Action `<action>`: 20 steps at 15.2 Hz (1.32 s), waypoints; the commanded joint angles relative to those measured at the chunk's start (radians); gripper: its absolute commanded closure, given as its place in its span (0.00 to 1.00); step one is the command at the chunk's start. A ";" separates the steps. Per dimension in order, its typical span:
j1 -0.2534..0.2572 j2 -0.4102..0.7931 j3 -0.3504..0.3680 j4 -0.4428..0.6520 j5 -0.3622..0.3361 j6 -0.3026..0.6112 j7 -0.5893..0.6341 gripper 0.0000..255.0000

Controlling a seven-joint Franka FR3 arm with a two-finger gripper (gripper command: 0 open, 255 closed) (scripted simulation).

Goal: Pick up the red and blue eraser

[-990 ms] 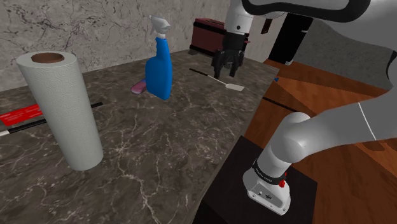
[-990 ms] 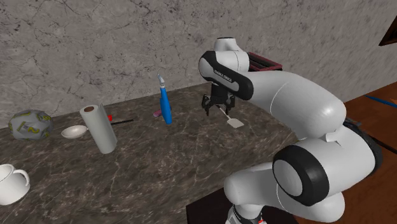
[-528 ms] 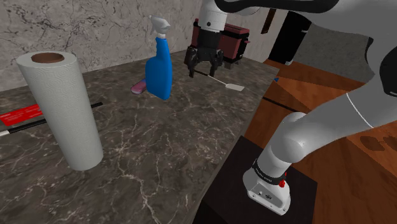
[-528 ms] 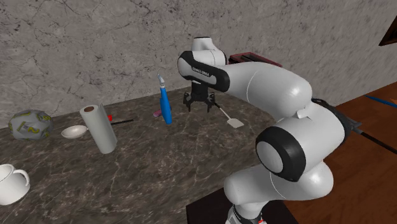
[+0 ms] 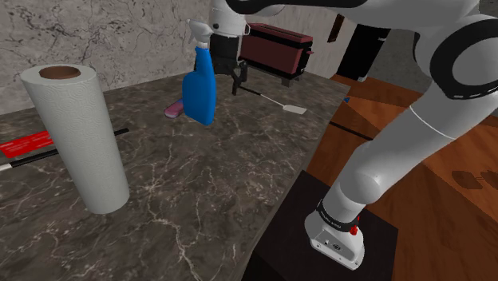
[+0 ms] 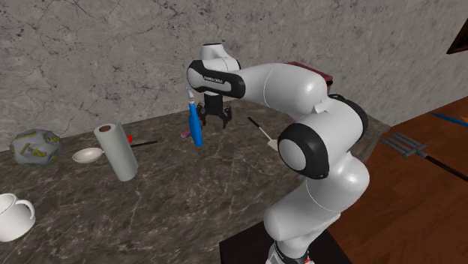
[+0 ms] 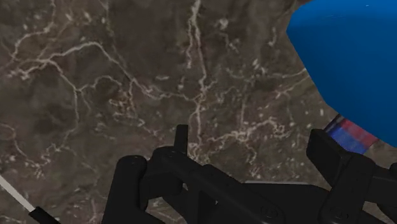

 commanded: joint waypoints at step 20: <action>0.027 0.323 0.077 0.239 -0.114 0.085 0.301 1.00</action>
